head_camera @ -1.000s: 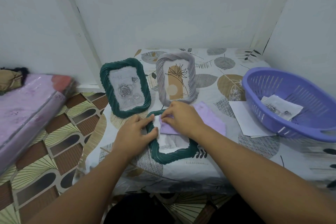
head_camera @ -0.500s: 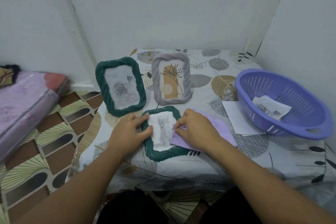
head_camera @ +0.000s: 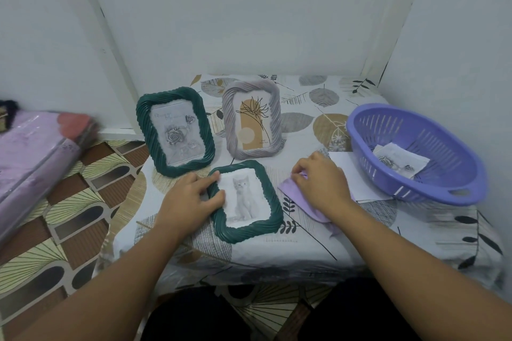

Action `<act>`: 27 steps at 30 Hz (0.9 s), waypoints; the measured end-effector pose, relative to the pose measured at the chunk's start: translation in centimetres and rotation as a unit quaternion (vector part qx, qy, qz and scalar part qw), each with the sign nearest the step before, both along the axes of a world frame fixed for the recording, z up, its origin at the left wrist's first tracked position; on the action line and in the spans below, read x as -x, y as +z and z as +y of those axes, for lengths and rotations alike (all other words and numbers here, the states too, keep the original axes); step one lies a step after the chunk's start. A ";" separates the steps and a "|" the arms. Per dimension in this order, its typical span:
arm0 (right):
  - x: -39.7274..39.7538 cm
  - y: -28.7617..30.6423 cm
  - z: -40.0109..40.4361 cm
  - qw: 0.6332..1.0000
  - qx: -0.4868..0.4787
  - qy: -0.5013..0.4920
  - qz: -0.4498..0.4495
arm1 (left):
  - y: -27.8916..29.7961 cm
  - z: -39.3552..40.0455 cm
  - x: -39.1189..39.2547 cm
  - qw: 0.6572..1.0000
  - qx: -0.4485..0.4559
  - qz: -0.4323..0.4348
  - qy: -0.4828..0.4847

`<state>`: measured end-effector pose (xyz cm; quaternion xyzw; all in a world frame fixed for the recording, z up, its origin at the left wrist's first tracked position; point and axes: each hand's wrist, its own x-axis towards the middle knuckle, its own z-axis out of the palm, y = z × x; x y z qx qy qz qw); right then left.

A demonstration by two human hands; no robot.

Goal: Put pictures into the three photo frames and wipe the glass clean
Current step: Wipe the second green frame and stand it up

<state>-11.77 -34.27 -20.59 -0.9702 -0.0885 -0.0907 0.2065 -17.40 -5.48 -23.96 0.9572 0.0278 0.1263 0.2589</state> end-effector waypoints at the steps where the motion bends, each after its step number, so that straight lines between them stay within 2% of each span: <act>1: -0.1 0.0 0.0 0.999 0.031 -0.005 -0.011 | 0.0 0.0 0.0 1.000 -0.001 0.001 0.001; 4: 0.4 0.3 1.0 0.996 0.059 0.004 -0.074 | 0.2 0.0 0.1 1.000 0.001 0.003 -0.001; 6: 0.8 0.5 2.1 0.993 0.014 0.047 -0.107 | 0.3 -0.1 0.2 1.000 0.004 0.006 -0.005; 8: 1.2 1.1 3.4 0.991 -0.083 0.096 -0.050 | 0.5 -0.1 0.3 1.000 0.007 0.007 -0.009; 10: 1.6 2.1 4.6 0.980 -0.150 0.105 0.081 | 0.7 -0.1 0.5 1.000 0.008 0.002 -0.014; 12: 1.7 2.8 5.3 0.965 -0.154 0.078 0.195 | 0.9 -0.1 0.7 1.000 0.024 -0.008 -0.018; 14: 1.7 3.0 5.3 0.956 -0.140 0.049 0.254 | 1.5 -0.1 0.8 0.999 0.038 -0.008 -0.015; 18: 1.4 2.9 5.2 0.955 -0.134 0.019 0.266 | 3.9 -0.4 0.7 0.996 -0.080 0.019 0.043; 20: 1.3 3.0 5.3 0.954 -0.135 0.011 0.266 | 5.1 -0.7 0.6 0.987 -0.120 0.085 0.064; 22: 1.4 3.2 5.4 0.955 -0.126 0.011 0.269 | 5.5 -1.3 0.7 0.981 -0.108 0.148 0.065; 24: 1.4 3.3 5.6 0.953 -0.122 0.015 0.276 | 5.3 -2.1 0.6 0.980 -0.075 0.169 0.068; 27: 1.3 3.3 5.7 0.941 -0.161 0.005 0.296 | 4.9 -2.6 0.6 0.979 0.028 0.180 0.088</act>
